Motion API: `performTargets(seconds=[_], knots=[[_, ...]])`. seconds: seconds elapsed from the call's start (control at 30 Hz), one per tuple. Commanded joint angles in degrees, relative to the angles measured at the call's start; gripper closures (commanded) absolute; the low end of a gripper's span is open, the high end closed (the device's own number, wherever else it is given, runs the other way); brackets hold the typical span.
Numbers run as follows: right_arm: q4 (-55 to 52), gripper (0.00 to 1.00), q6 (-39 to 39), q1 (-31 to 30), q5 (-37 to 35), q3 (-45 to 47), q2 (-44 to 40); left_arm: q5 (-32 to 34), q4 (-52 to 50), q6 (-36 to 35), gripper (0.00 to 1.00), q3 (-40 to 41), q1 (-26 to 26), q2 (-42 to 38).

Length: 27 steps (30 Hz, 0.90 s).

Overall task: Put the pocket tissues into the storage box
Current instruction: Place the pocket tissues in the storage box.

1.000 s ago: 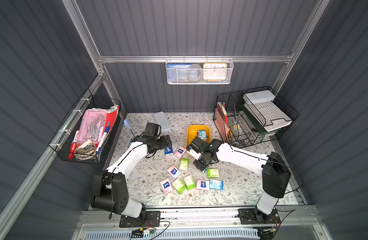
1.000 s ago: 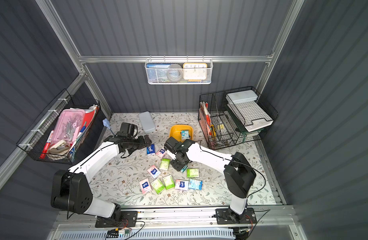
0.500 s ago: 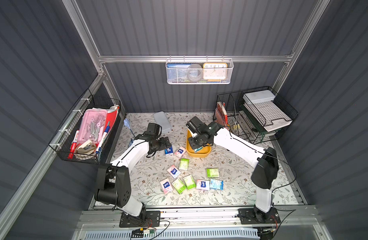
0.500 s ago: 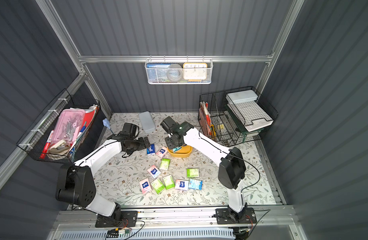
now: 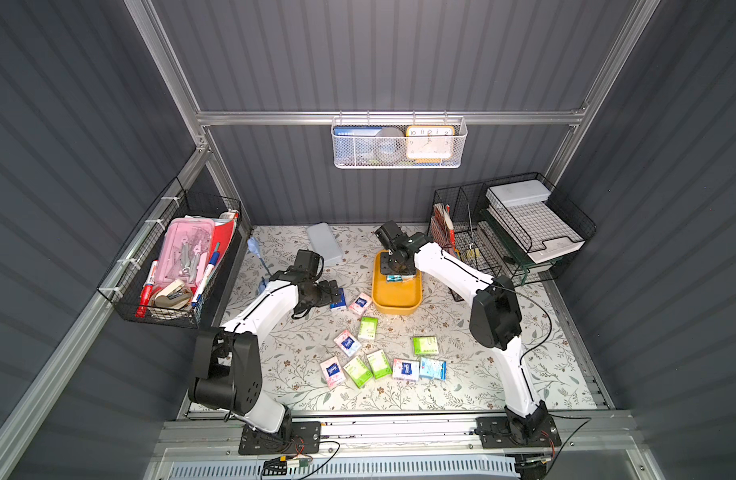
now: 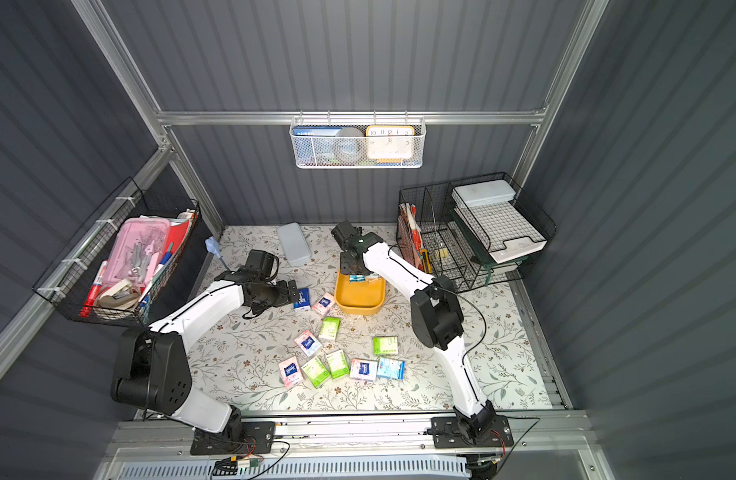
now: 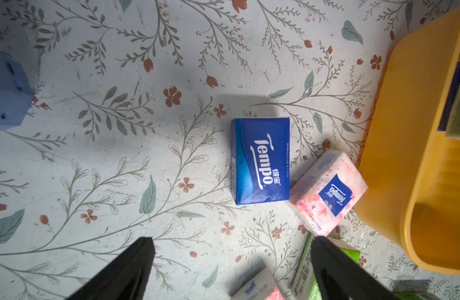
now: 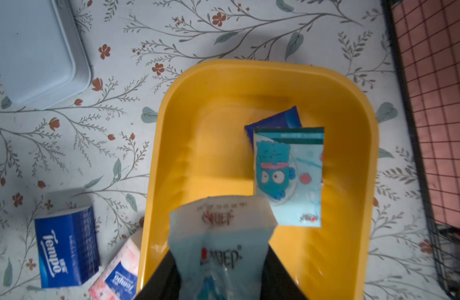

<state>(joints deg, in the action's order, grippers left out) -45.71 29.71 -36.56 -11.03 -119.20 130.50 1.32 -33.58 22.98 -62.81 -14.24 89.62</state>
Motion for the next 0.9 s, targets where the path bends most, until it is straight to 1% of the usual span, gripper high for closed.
performTargets(seconds=[0.0, 0.23, 0.4, 0.43, 0.6, 0.73, 0.87], knots=[[2.1, 0.58, 1.5, 0.4, -1.3, -3.0, 3.0, -0.4, -2.4, -2.0, 0.01, 0.5, 0.3, -1.8], [2.6, 0.57, 2.4, 1.0, -1.8, -7.6, 8.5, -0.4, -2.4, -2.0, 0.01, 0.9, 0.3, -2.5], [0.4, 0.55, 2.9, 1.1, -2.1, -13.1, 12.9, -0.3, -2.6, -2.1, 0.01, 1.4, 0.3, -3.0], [0.1, 0.54, 3.0, 1.1, -2.2, -13.7, 13.3, -0.3, -2.6, -2.1, 0.01, 1.5, 0.3, -3.0], [-0.1, 0.37, 2.3, 1.1, -3.8, -14.1, 13.1, -0.1, -2.1, -2.4, 0.01, 1.7, 0.3, -2.6], [-0.7, 0.32, 1.8, 1.2, -5.0, -14.1, 11.8, -0.9, -2.2, -2.8, 0.01, 1.2, 0.2, -1.7], [-1.0, 0.31, 0.5, 1.0, -5.6, -13.5, 8.5, -1.2, -2.4, -3.1, 0.01, -0.1, 0.1, -0.4]])
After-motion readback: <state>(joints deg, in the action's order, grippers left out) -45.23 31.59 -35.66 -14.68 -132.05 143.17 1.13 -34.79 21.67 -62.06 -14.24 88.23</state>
